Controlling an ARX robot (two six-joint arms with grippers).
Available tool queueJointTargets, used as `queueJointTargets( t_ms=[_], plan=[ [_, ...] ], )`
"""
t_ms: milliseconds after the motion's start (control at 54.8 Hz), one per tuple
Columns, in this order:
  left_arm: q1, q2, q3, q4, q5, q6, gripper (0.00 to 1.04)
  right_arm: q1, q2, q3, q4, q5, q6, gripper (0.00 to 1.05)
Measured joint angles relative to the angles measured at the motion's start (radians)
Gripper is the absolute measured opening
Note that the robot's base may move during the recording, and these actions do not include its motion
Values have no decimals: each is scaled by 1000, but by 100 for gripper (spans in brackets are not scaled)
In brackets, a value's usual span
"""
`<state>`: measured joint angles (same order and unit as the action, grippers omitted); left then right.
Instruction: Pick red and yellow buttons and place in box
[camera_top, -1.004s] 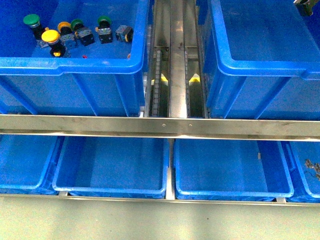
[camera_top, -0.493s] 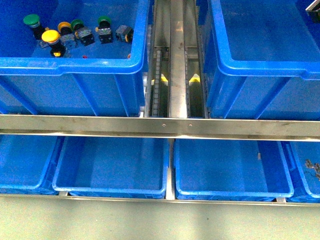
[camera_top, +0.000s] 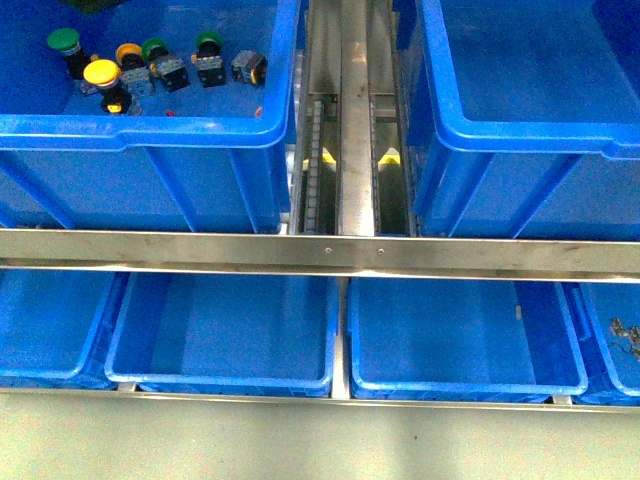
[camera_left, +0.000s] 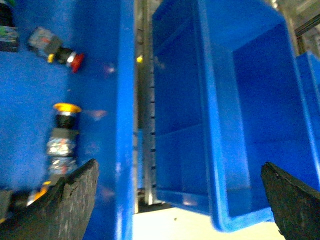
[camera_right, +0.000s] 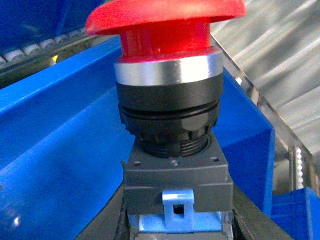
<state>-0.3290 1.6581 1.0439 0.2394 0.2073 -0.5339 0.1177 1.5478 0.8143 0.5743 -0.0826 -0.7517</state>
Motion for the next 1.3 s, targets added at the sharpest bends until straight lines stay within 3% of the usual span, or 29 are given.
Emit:
queueJointTargets(
  t_ms=[201, 347, 384, 475, 548, 785, 1059, 1132, 1205, 1297],
  plan=[
    [14, -164, -226, 14, -89, 46, 97, -22, -77, -43, 11, -12, 93, 26],
    [15, -296, -517, 480, -447, 300, 76, -37, -144, -86, 31, -37, 171, 26],
    [24, -343, -586, 560, -476, 363, 71, -43, -163, -98, 34, -50, 190, 26],
    [63, -477, -740, 651, -471, 449, 55, -70, -223, -146, 26, -67, 246, 26],
    [96, -549, -818, 644, -434, 492, 39, -87, -295, -209, 4, -111, 278, 26],
    [163, -688, -906, 586, -366, 515, 2, -116, -431, -367, -30, -211, 322, 26],
    [220, -842, -971, 494, -311, 523, 3, -113, -548, -414, -100, -258, 368, 26],
    [235, -854, -1003, 529, -308, 522, 3, -98, -558, -414, -107, -252, 377, 26],
    [298, -897, -1022, 483, -225, 523, 3, -71, -569, -413, -121, -238, 388, 26],
    [324, -961, -1023, 435, -217, 523, 3, -36, -571, -412, -131, -208, 405, 26]
  ],
)
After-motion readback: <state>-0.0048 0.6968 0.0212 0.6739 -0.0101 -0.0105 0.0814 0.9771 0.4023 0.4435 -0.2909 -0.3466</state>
